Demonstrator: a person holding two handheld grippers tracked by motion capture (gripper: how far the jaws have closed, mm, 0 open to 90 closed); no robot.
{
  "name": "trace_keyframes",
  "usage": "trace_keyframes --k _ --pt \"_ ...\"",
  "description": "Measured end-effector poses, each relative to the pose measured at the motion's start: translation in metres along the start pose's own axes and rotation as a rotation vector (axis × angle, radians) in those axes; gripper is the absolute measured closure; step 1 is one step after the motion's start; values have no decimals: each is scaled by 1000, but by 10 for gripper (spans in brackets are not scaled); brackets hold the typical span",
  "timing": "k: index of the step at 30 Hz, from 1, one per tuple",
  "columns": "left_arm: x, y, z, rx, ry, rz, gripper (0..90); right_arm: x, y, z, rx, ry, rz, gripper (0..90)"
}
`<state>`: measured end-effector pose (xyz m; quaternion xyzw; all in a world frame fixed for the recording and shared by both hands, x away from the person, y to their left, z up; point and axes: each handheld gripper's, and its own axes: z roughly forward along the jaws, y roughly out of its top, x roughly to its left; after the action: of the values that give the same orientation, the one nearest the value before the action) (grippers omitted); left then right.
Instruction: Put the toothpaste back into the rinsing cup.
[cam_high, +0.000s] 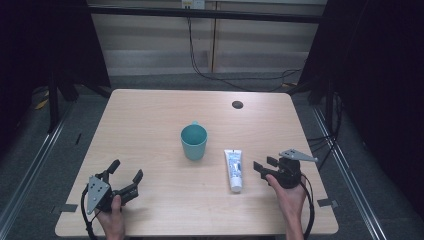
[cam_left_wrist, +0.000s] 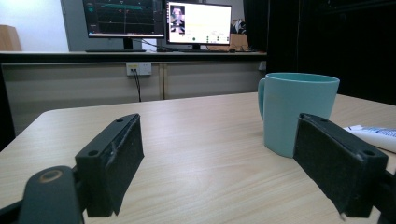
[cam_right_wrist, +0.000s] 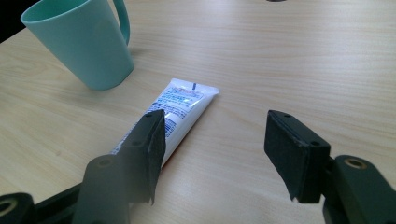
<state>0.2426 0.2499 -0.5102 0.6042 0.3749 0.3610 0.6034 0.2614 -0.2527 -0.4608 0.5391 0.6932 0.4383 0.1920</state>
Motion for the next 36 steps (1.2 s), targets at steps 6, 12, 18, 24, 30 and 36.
trace_keyframes --k 6,12,18,24,30,36 --pt "0 0 0 1 -1 2 159 0 8 4 74 27 8 360" --pt "0 0 0 1 0 3 159 4 17 9 134 38 -3 351" --pt "0 0 0 5 6 5 159 11 33 16 209 47 -38 350" --pt "0 0 0 1 7 1 159 19 45 26 283 56 -24 360" --pt "-1 0 0 1 3 0 159 22 57 37 384 49 -20 365" --pt "0 0 0 2 -2 4 159 24 65 47 470 60 -28 359"
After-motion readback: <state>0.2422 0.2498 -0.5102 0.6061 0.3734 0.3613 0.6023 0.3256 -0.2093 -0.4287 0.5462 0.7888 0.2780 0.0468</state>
